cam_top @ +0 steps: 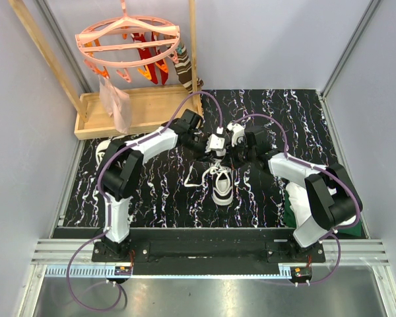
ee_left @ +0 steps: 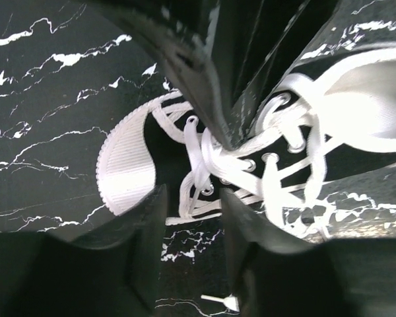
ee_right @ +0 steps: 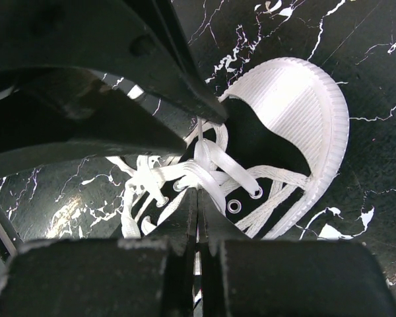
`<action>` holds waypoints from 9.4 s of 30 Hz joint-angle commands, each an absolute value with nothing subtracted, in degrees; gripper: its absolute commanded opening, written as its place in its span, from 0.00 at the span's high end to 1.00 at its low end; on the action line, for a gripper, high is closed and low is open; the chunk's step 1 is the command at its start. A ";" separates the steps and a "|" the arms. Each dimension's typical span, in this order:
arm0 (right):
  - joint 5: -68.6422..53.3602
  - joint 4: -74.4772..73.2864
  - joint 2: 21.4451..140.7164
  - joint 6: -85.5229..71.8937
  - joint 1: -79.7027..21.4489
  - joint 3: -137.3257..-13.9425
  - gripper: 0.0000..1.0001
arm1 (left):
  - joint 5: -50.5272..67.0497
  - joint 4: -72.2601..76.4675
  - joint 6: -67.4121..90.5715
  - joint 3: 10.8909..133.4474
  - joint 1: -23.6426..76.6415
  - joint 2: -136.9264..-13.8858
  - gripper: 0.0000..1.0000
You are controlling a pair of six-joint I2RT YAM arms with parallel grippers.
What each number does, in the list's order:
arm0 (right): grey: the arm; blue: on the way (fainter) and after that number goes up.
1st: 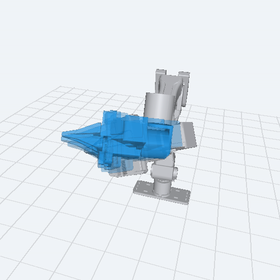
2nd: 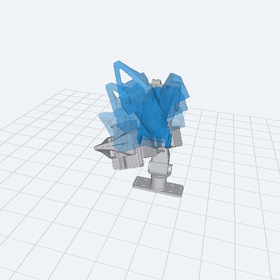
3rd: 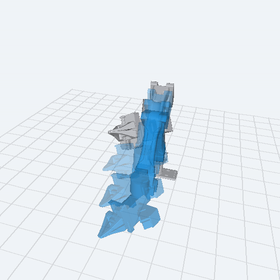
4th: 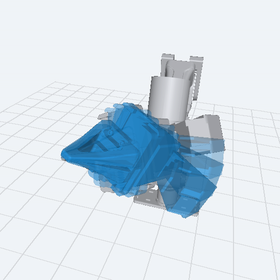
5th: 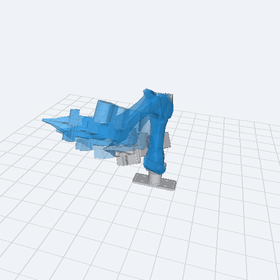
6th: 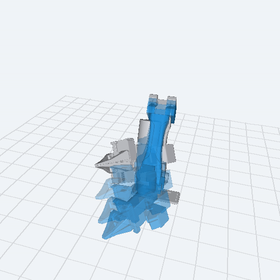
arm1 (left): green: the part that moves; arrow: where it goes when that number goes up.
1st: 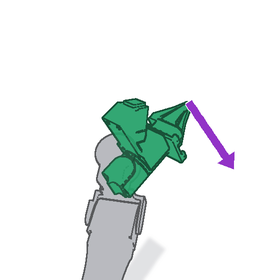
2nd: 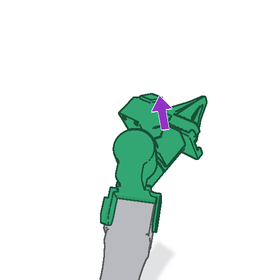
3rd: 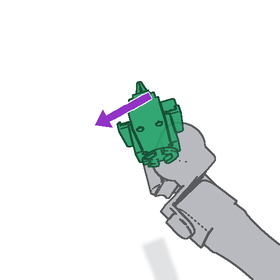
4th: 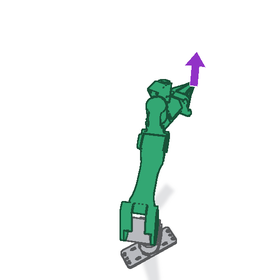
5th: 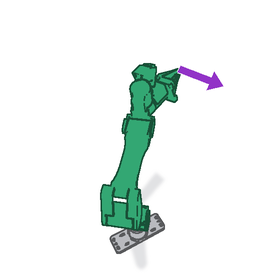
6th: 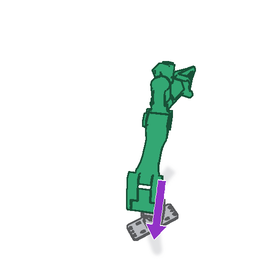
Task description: Tie the shoes
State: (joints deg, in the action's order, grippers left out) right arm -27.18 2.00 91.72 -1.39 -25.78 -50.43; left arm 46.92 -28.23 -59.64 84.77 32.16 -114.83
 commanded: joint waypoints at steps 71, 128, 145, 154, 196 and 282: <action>-16.44 -6.15 109.33 19.33 -48.25 -68.99 0.34 | 48.69 -29.79 -18.46 90.44 22.94 -119.97 1.00; -9.41 -33.40 58.80 12.65 -11.52 -51.24 1.00 | 23.91 -39.11 -16.70 73.39 11.87 -81.74 1.00; -17.22 -34.80 58.88 11.42 -11.34 -53.61 1.00 | 20.30 -41.40 -17.67 70.84 6.68 -75.94 1.00; -10.64 -35.16 61.61 14.06 -11.34 -52.30 1.00 | 17.31 -41.57 -20.03 69.26 3.26 -74.44 1.00; -12.21 -30.06 91.23 15.82 -11.51 -55.10 0.97 | 7.13 -34.11 -29.98 56.69 13.70 -88.67 1.00; -31.55 -27.42 77.61 16.51 -5.45 -72.77 0.00 | 38.25 -35.24 -37.44 78.21 24.16 -93.59 0.32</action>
State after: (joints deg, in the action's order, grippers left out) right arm -23.55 -27.64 76.95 12.82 -5.41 -70.32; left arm 38.06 -32.80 -33.39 75.29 21.37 -88.07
